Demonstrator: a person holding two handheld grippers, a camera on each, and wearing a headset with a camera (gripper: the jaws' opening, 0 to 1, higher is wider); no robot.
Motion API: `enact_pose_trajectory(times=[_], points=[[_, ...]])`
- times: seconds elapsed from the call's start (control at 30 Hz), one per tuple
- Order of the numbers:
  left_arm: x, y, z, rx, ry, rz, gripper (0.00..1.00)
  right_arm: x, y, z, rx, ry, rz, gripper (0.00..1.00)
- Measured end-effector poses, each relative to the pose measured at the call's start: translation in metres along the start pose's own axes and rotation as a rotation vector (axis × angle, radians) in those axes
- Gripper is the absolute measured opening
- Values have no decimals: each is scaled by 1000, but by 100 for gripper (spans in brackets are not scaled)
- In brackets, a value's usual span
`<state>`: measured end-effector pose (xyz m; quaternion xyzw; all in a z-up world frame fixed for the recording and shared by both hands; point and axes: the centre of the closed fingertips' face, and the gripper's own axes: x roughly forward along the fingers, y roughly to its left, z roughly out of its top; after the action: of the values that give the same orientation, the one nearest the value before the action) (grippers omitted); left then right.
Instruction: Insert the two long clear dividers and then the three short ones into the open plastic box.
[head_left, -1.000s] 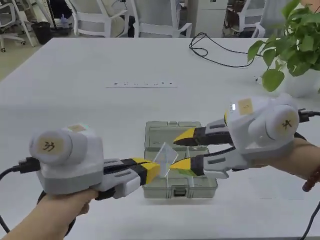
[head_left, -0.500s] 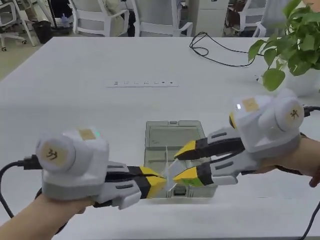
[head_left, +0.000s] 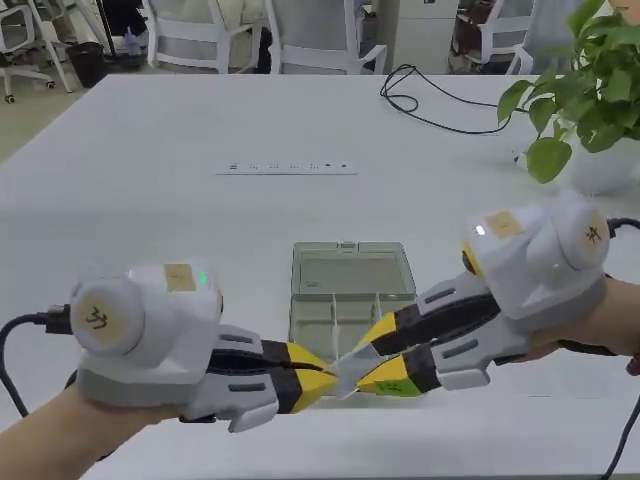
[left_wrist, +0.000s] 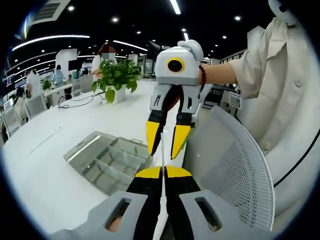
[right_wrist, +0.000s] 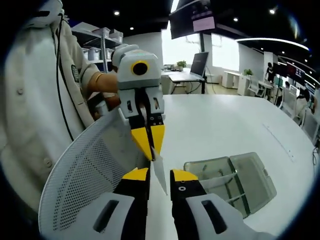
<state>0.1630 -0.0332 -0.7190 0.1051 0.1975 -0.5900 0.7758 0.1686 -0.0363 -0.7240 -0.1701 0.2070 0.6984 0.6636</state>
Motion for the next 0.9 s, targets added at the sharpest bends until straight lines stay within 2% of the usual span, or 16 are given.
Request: enact_pose_trajectory(times=[0.2,0.57,0.63,0.77,0.9], points=[[-1,-4,3,13,-9,-23,0,0,5,0,1,-7,16,13],[-3,-1,3,16,-15,-16,0,2,3,2,-5,-14,5,7],[-3,1,3,7,-14,-14,0,2,2,3,14,-24,-2,7],[-3,1,4,12,-12,-13,0,1,4,3,28,-35,14,5],[-5,3,5,12,-13,-7,0,1,6,5,4,-33,22,3]])
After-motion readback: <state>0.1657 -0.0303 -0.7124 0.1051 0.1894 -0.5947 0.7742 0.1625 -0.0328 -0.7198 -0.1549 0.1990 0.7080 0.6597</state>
